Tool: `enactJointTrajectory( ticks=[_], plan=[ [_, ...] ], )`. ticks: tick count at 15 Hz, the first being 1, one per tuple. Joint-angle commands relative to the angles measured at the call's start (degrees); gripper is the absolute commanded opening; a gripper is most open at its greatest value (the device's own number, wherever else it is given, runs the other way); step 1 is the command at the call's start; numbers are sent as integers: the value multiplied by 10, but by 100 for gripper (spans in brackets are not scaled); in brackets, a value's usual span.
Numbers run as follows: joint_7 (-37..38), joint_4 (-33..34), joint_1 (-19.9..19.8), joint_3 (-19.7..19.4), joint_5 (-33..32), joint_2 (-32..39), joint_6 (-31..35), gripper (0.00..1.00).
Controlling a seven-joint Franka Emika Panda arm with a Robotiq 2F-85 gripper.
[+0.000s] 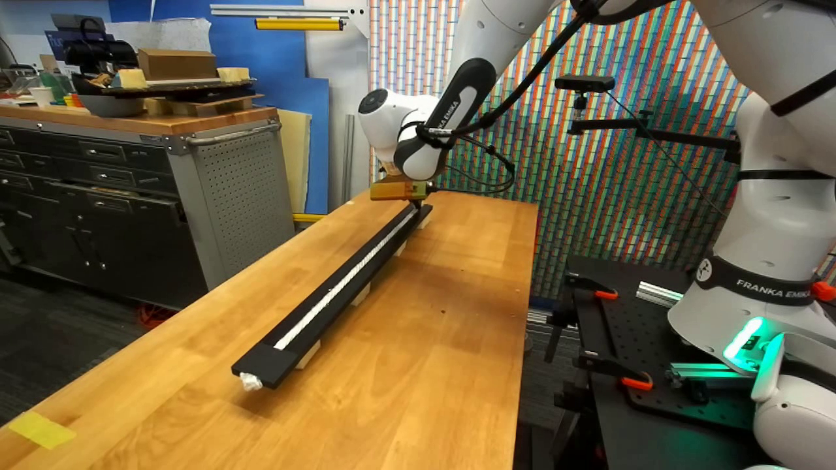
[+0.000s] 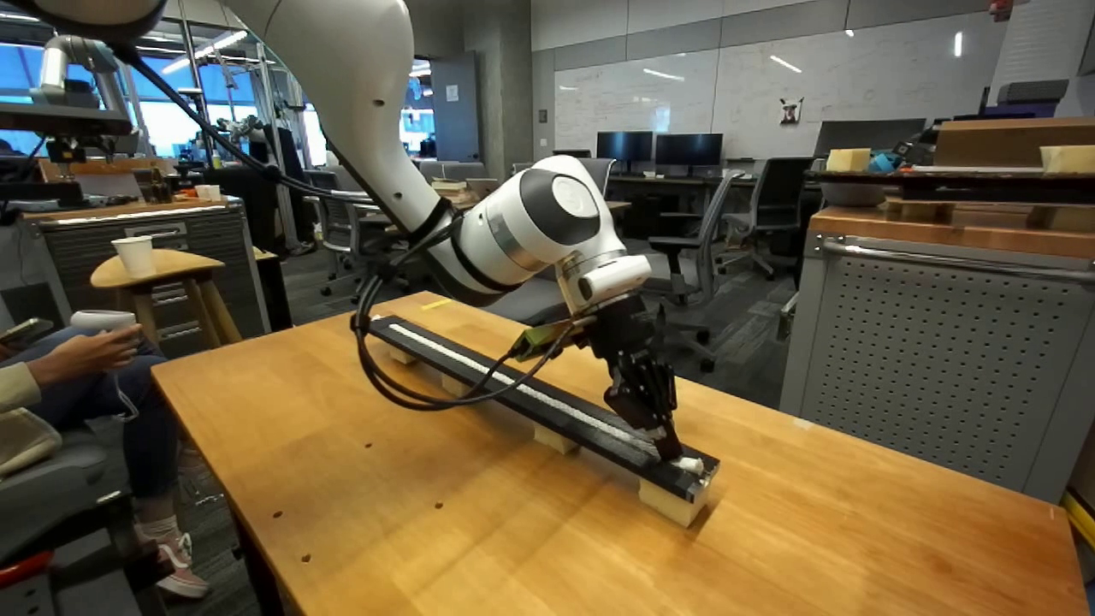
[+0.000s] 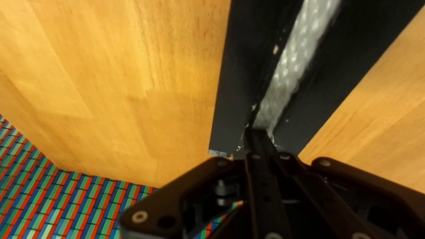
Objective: Set the rope along the middle of the black object then push it into the ridge
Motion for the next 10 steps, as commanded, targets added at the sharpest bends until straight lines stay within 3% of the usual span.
enactJointTrajectory(
  ticks=[1, 10],
  plan=[
    [-30, 21, -25, 28, -2, 27, -18, 0],
    [-50, 33, -48, 42, 8, 19, -6, 0]
  ],
)
